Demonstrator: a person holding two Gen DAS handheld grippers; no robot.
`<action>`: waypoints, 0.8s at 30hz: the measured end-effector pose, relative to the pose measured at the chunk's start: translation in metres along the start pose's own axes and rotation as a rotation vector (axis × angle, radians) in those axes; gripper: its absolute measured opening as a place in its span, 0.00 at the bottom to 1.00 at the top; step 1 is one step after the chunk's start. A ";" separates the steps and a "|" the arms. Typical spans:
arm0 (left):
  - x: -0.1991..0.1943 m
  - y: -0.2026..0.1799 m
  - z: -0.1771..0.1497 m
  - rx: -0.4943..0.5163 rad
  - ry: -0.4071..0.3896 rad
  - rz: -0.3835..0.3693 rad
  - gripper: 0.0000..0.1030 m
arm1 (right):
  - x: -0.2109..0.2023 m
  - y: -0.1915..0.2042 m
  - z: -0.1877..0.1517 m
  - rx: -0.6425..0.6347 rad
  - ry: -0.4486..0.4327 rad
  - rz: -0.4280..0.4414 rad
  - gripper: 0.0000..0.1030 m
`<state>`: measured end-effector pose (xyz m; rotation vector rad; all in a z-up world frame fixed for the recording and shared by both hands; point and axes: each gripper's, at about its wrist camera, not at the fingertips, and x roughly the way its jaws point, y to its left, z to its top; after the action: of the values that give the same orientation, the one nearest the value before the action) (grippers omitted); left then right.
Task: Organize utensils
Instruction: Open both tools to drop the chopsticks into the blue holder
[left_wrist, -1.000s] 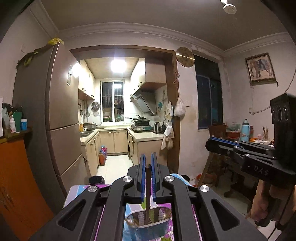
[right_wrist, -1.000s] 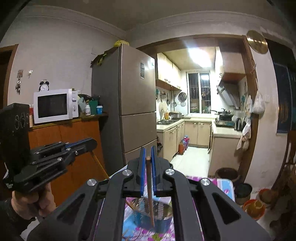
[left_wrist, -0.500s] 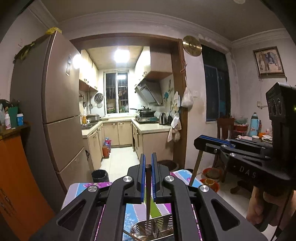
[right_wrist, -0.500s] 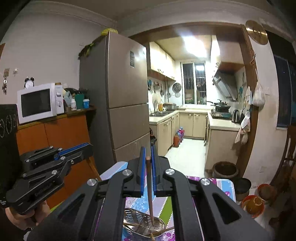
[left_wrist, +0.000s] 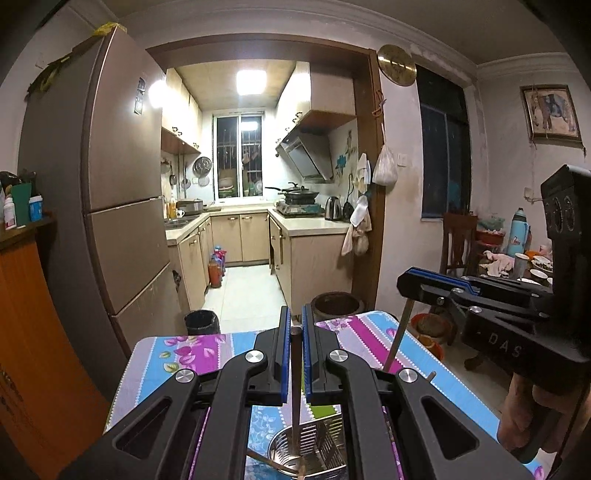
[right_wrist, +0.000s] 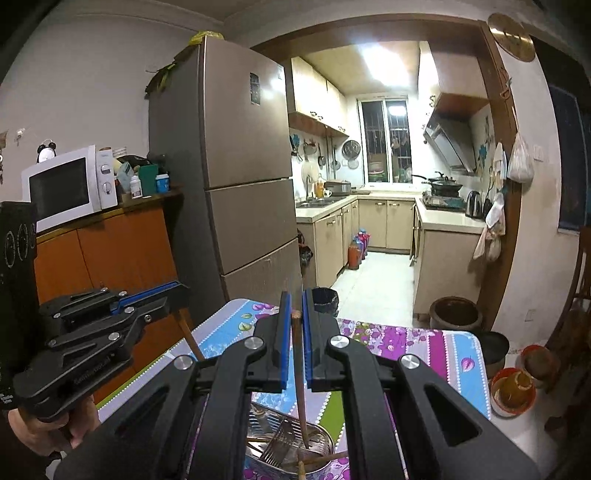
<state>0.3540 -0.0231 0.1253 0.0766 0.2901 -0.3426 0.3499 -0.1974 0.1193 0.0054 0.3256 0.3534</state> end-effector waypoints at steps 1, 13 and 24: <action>0.001 -0.001 0.000 0.003 0.002 0.000 0.07 | 0.002 0.000 -0.002 -0.001 0.005 -0.001 0.04; 0.010 0.000 -0.003 -0.004 0.023 -0.001 0.07 | 0.014 -0.003 -0.012 0.014 0.058 0.025 0.05; -0.019 -0.002 0.002 0.001 -0.020 0.039 0.43 | -0.019 0.003 -0.007 0.019 0.005 0.022 0.48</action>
<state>0.3362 -0.0194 0.1329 0.0796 0.2684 -0.3047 0.3300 -0.2012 0.1183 0.0269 0.3339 0.3719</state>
